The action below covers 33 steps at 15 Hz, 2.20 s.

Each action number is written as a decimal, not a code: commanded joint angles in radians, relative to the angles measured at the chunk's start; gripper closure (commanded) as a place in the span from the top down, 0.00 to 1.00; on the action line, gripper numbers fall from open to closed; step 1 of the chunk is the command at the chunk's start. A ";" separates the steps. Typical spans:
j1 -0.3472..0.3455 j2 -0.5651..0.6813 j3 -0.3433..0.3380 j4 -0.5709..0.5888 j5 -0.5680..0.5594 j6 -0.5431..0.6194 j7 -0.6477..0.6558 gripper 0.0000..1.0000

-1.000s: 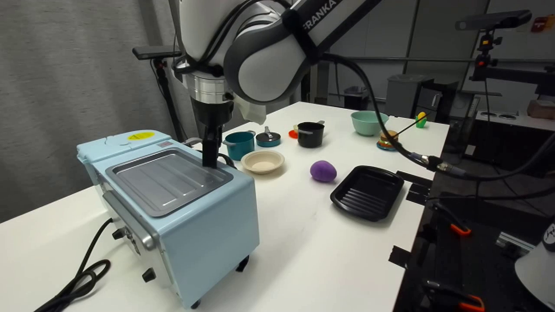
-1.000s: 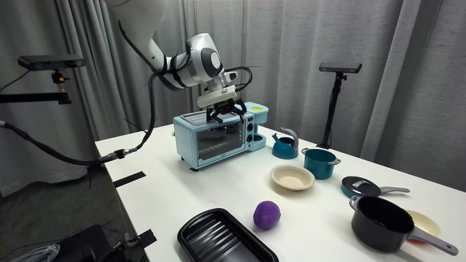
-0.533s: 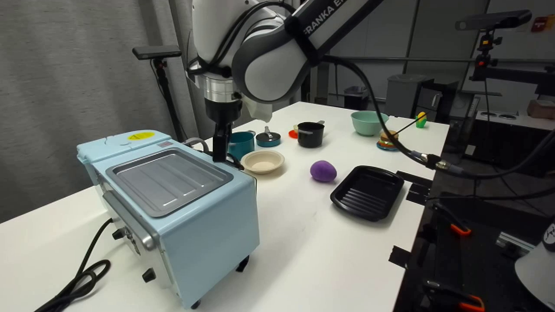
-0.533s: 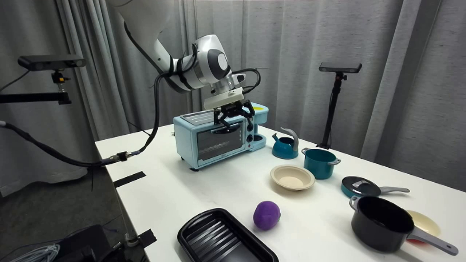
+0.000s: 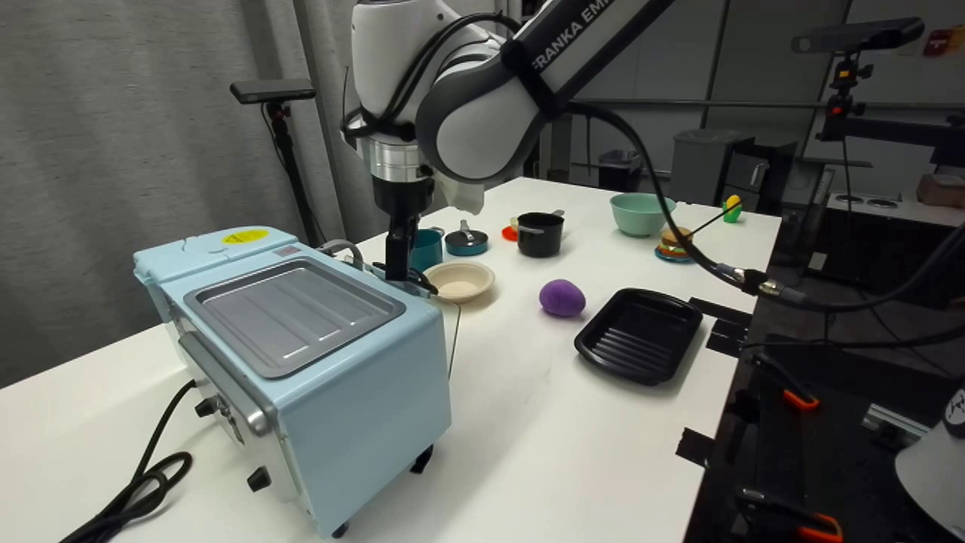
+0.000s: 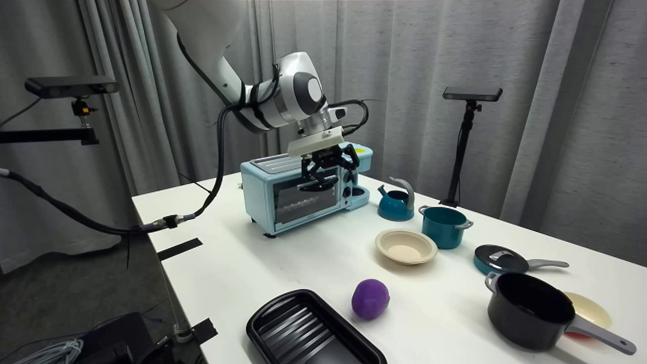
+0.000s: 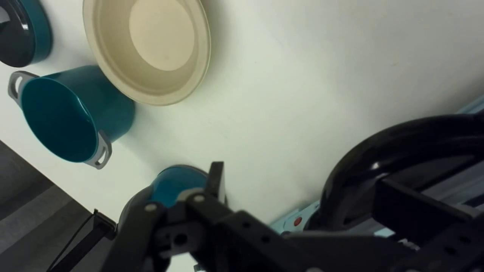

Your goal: Open, close and open the toaster oven

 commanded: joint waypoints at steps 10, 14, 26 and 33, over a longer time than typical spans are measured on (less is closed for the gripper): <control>0.009 -0.007 -0.031 -0.005 -0.042 -0.076 -0.018 1.00; 0.010 -0.008 -0.038 -0.002 -0.081 -0.105 -0.017 1.00; -0.001 -0.008 -0.027 -0.005 -0.101 -0.102 -0.034 1.00; 0.032 0.042 -0.019 0.034 -0.095 -0.108 0.012 1.00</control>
